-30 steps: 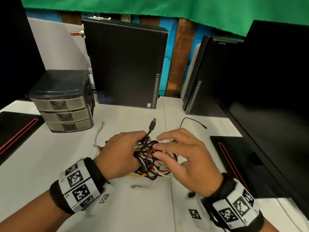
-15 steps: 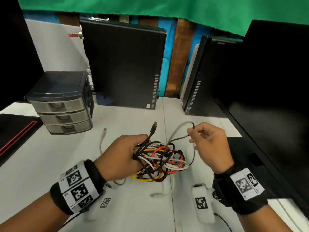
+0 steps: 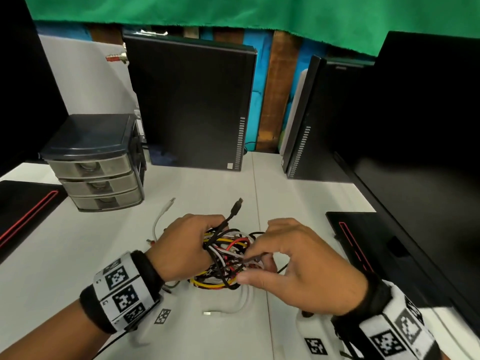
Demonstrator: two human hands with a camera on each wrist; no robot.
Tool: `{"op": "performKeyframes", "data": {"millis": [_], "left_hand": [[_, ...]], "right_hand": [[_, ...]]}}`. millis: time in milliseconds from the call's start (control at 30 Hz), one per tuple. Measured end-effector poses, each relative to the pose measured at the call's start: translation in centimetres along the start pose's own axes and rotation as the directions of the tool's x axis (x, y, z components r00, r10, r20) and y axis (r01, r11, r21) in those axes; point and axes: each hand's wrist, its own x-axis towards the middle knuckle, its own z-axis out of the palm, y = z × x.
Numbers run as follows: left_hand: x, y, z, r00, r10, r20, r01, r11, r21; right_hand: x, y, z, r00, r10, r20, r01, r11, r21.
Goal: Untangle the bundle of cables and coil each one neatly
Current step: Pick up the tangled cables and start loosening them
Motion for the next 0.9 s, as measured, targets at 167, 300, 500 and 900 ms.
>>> {"op": "performKeyframes", "data": {"millis": [167,300,500,900], "left_hand": [[0.1,-0.2,-0.7,0.998,0.059,0.026,-0.057,0.996,-0.071],[0.7,-0.4,-1.7,0.998,0.032,0.050,-0.022,0.981,-0.192],[0.4,-0.8,-1.7,0.996,-0.083,0.040,0.088,0.986,-0.139],[-0.5,2.9,-0.2,0.996,-0.072,-0.045,0.082,0.956,0.283]], "right_hand": [[1.0,3.4,-2.5,0.819,0.355,-0.451,-0.140,0.885,0.444],[0.9,9.3,-1.5,0.644,0.637,-0.424,-0.394,0.751,0.529],[1.1,3.5,0.2,0.743,0.300,-0.599,-0.232,0.954,0.190],[0.9,0.6,5.8,0.923,0.136,-0.360,-0.213,0.960,-0.183]]}}
